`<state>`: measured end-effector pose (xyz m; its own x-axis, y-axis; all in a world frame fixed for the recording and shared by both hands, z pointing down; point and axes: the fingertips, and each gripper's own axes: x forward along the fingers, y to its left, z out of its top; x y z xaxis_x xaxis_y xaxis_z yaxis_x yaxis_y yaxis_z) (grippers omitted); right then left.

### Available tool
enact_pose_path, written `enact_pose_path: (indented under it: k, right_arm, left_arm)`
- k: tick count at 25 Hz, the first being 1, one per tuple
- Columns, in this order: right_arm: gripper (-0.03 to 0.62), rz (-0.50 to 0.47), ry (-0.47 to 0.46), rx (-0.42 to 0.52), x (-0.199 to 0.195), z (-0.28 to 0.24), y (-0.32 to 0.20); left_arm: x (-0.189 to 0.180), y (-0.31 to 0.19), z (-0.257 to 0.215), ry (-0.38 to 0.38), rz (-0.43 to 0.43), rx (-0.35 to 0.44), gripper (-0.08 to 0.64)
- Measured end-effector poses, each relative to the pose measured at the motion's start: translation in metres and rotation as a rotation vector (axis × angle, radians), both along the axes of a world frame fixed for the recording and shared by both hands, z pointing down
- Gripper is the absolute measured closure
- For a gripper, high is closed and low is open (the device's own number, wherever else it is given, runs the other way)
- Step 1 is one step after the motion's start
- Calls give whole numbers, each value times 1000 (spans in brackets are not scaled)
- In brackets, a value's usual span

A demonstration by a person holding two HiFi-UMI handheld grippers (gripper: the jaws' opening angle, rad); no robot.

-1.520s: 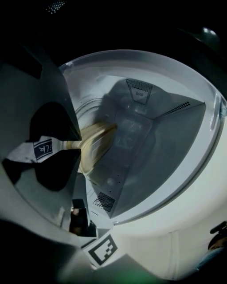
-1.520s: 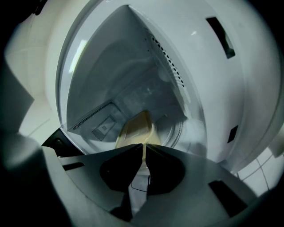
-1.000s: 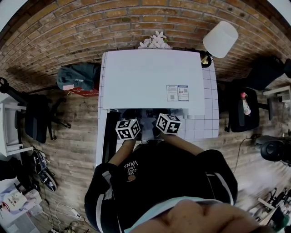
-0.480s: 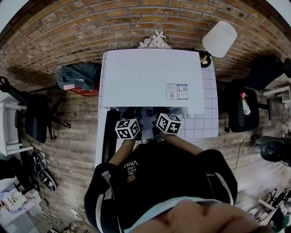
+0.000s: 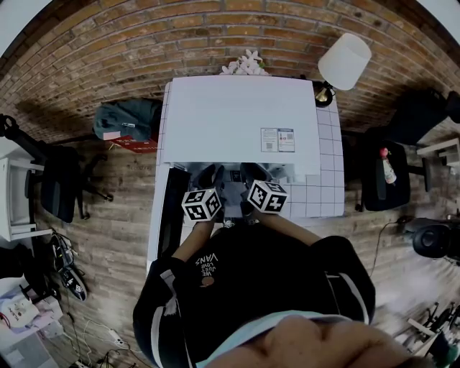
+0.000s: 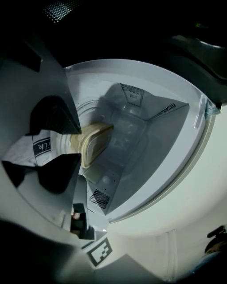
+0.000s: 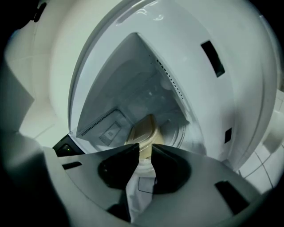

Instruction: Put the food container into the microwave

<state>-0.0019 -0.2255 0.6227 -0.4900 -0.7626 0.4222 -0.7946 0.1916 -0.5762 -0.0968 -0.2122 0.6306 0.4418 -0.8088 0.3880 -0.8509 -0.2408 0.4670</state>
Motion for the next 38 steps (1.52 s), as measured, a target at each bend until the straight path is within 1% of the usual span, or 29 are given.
enact_pose_path:
  k: [7, 14, 20, 26, 28, 32, 34, 38]
  right_arm:
    - [492, -44, -9, 12, 3, -6, 12]
    - [492, -122, -6, 48, 5, -15, 23]
    - [492, -193, -10, 56, 9, -12, 33]
    - [495, -238, 3, 67, 12, -11, 42]
    - [498, -250, 9, 70, 13, -11, 47]
    - [533, -259, 15, 73, 12, -11, 56]
    - [547, -251, 16, 78, 12, -12, 58]
    - [555, -226, 16, 84, 11, -16, 65]
  left_arm:
    - [9, 16, -5, -5, -19, 7, 436]
    - [15, 29, -8, -13, -65, 19, 436]
    - [25, 43, -7, -9, -122, 33, 436]
    - [26, 59, -8, -7, -179, 45, 436]
    - [28, 65, -6, -6, -184, 43, 436]
    - [31, 72, -8, -3, -171, 50, 436]
    - [33, 74, -11, -7, -155, 58, 438]
    - [33, 82, -18, -12, -126, 76, 468]
